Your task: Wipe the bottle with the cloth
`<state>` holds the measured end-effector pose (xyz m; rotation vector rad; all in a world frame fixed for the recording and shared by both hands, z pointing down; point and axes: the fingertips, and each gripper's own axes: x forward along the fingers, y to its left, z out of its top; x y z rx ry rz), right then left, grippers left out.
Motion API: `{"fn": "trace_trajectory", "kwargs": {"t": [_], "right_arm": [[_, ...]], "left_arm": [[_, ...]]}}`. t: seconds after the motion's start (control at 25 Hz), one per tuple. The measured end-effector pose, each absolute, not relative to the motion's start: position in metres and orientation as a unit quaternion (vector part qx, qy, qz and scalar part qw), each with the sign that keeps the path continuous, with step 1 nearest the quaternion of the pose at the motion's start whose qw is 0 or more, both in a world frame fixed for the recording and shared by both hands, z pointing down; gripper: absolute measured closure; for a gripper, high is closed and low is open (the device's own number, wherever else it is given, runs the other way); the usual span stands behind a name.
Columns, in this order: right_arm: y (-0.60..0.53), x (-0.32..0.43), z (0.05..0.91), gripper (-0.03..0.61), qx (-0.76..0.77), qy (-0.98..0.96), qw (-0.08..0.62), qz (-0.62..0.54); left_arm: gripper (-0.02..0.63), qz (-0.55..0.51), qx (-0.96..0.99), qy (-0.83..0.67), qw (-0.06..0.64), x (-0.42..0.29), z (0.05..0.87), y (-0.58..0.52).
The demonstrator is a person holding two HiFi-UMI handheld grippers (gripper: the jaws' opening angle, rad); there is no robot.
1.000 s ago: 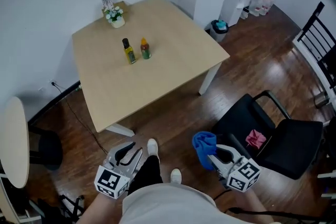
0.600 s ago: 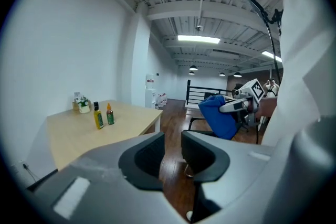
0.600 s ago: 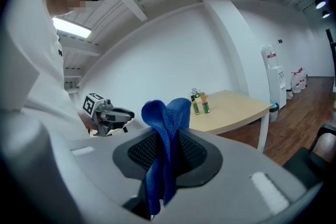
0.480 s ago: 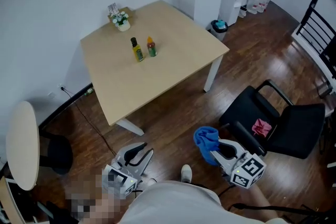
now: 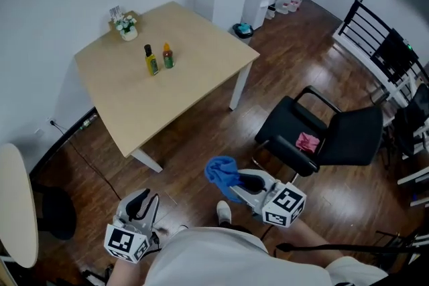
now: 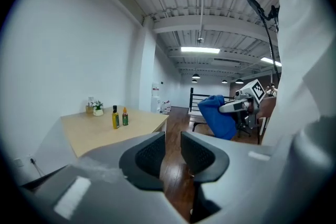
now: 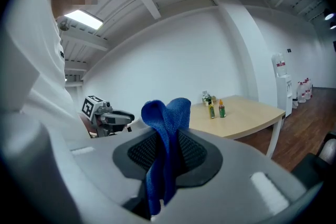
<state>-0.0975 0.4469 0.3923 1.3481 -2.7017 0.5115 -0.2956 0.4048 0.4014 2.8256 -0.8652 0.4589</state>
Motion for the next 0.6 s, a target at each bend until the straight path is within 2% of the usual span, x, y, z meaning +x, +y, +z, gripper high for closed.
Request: {"fn": "trace_trajectory", "kwargs": {"t": [0.6], "right_arm": [[0.500, -0.183, 0.431, 0.488, 0.426, -0.883, 0.052, 0.191]], "left_arm": [[0.523, 0.138, 0.943, -0.286, 0.098, -0.360, 0.422, 0.450]]}}
